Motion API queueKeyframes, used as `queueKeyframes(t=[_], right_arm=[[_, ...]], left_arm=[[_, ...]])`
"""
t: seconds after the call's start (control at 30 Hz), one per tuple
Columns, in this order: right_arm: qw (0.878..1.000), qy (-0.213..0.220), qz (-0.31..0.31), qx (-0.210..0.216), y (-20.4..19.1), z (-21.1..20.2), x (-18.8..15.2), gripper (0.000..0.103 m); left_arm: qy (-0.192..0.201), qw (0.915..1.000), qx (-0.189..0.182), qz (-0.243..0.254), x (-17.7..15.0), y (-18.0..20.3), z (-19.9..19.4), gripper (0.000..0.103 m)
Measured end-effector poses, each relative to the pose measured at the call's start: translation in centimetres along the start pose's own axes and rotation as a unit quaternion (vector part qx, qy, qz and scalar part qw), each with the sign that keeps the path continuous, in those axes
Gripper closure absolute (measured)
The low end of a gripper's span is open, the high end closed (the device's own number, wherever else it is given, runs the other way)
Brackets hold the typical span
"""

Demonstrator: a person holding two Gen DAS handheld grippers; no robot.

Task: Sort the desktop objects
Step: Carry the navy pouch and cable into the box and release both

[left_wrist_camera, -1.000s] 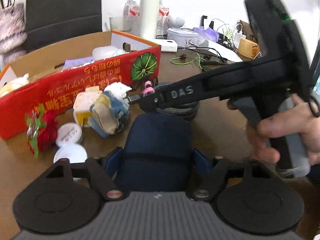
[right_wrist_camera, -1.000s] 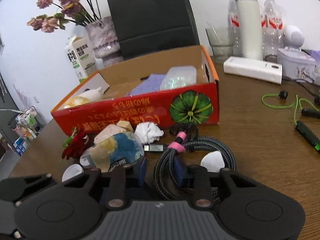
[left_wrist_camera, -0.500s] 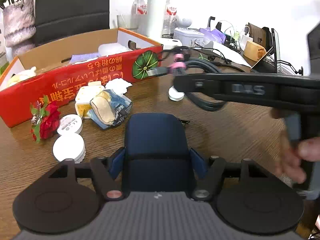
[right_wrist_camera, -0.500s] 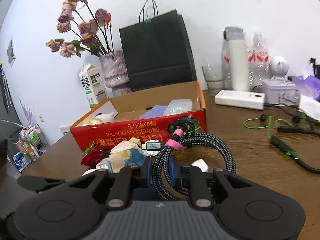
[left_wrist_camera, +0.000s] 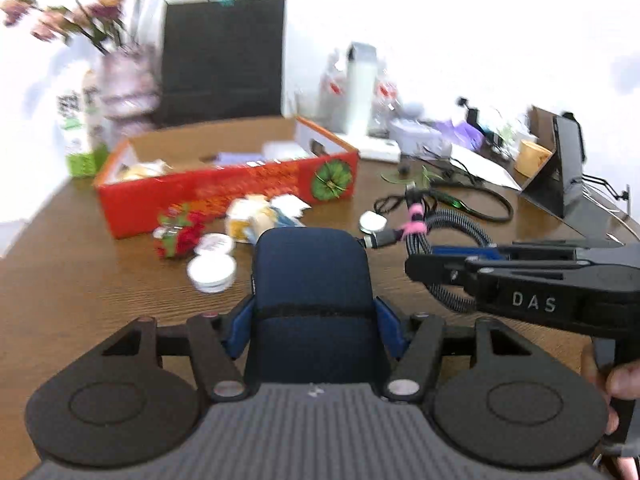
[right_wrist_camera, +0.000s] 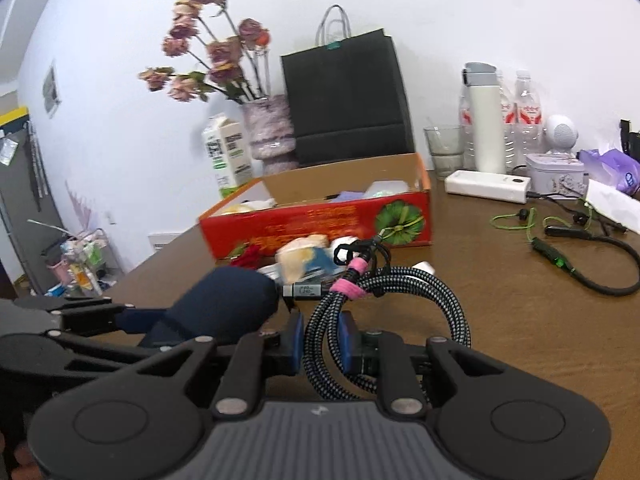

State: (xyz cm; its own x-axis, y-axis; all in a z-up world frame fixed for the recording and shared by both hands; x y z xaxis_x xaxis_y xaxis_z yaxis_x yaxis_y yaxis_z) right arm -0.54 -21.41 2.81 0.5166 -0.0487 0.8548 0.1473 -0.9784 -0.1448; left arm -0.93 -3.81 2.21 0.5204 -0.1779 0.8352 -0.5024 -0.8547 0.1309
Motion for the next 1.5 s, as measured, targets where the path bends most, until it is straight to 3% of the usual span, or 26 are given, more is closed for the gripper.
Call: queueKeyframes(t=[0.1,0.2,0.33,0.5,0.67,0.83,0.97,1.07,1.23,1.33,1.5], right_arm=[[1.0,-0.005,-0.007,0.016,-1.5,-0.7,-0.9,0.086],[1.0,-0.006,-0.014,0.026,-2.9,-1.5,-1.7,0.086],[0.999,-0.001,-0.006,0.04,-4.2,-2.3,-1.8,0.086],[0.999,0.018,-0.008,0.05,-5.1,-2.2,0.9,0.086],[0.997,0.041,-0.011,0.07,-5.0,0.7,8.1,0.086],[0.994,0.032,0.031,0.103,-3.9,7.4,16.2,0.086],[0.99,-0.023,0.075,0.113,-3.4,16.0,21.0,0.086],[0.989,-0.062,0.094,0.097,-3.0,22.4,22.9,0.086],[0.98,-0.124,0.135,0.073,-2.2,31.1,23.3,0.086],[0.977,-0.161,0.126,0.054,-2.3,34.5,22.3,0.085],[0.971,-0.206,0.115,0.028,-2.6,38.1,19.9,0.086]], left_arm=[[0.007,0.9995,0.025,-0.018,-1.6,0.0,-1.7,0.039],[0.006,0.9985,0.023,-0.05,-2.8,-0.8,-3.2,0.039],[0.021,0.9972,0.031,-0.065,-2.3,-2.4,-4.4,0.039],[0.057,0.9954,0.024,-0.073,2.0,-4.8,-4.7,0.039],[0.075,0.994,0.014,-0.079,9.2,-8.9,-2.1,0.039],[0.071,0.9931,0.024,-0.089,15.5,-14.0,2.8,0.039],[0.023,0.9915,0.025,-0.126,19.2,-18.3,9.8,0.039],[-0.015,0.9847,0.018,-0.173,20.6,-21.2,15.2,0.039],[-0.066,0.9791,0.076,-0.177,21.2,-23.6,21.8,0.039],[-0.113,0.976,0.065,-0.175,20.0,-24.0,24.0,0.037],[-0.1,0.9824,0.08,-0.136,20.1,-23.8,23.2,0.026]])
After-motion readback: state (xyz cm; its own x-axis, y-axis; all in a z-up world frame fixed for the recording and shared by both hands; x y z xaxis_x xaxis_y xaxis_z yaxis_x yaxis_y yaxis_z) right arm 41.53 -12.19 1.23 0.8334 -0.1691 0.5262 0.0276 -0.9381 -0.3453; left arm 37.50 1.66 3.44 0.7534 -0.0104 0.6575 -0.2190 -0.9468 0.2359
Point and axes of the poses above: each gripper's, at about its wrist camera, not at the fingertips, and z roughly the way its jaws point, y to its right, x to its top, the point moved 4 cm from there along z, roughly the way its jaws point, and after that the axes turned 11 degrees about -x, right-handed, at the moved point
